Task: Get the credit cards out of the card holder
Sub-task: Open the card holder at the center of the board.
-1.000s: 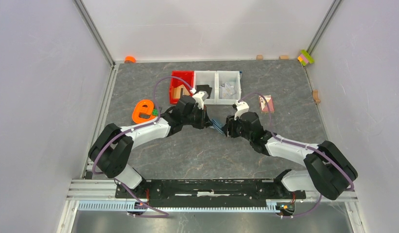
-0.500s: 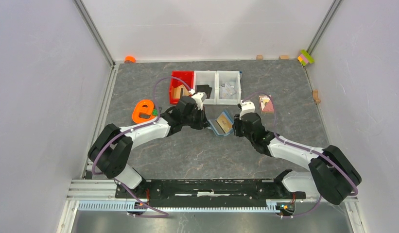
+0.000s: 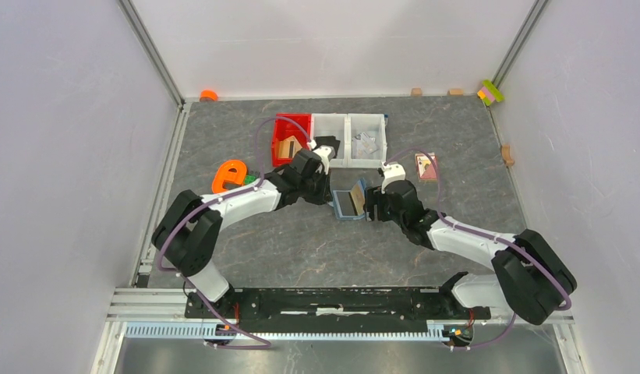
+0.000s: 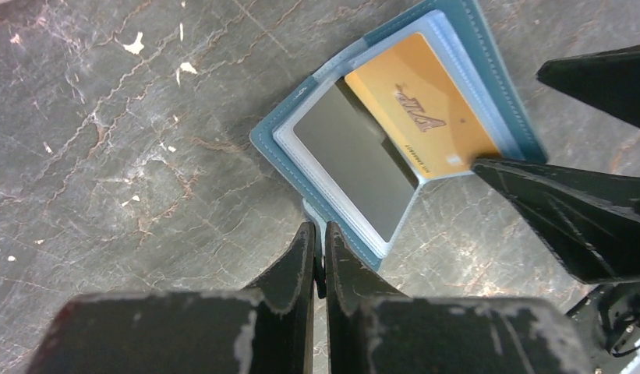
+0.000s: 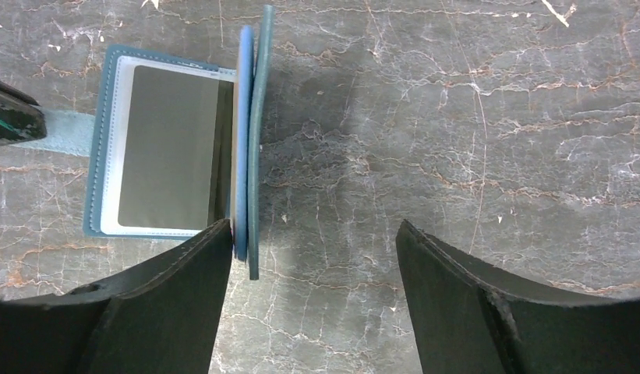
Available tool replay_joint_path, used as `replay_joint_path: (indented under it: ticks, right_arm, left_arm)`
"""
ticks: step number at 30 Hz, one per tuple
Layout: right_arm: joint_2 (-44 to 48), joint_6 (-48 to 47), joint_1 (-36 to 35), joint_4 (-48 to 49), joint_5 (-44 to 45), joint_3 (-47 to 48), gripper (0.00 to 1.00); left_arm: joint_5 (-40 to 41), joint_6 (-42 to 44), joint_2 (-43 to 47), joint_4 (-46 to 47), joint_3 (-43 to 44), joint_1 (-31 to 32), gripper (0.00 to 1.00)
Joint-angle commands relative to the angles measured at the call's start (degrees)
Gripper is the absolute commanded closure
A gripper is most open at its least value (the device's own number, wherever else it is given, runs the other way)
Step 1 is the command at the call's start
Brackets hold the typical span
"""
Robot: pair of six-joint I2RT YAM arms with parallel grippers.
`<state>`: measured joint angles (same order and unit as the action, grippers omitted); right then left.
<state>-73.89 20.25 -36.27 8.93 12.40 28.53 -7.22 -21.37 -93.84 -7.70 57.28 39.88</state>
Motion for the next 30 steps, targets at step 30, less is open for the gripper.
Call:
replay_joint_path:
  ticks: [30]
  right_arm:
    - [-3.8, -0.5, 0.1, 3.5, -12.2, 3.5, 0.23]
  left_arm:
    - [-2.2, 1.7, 9.5, 4.0, -2.8, 0.1, 0.97]
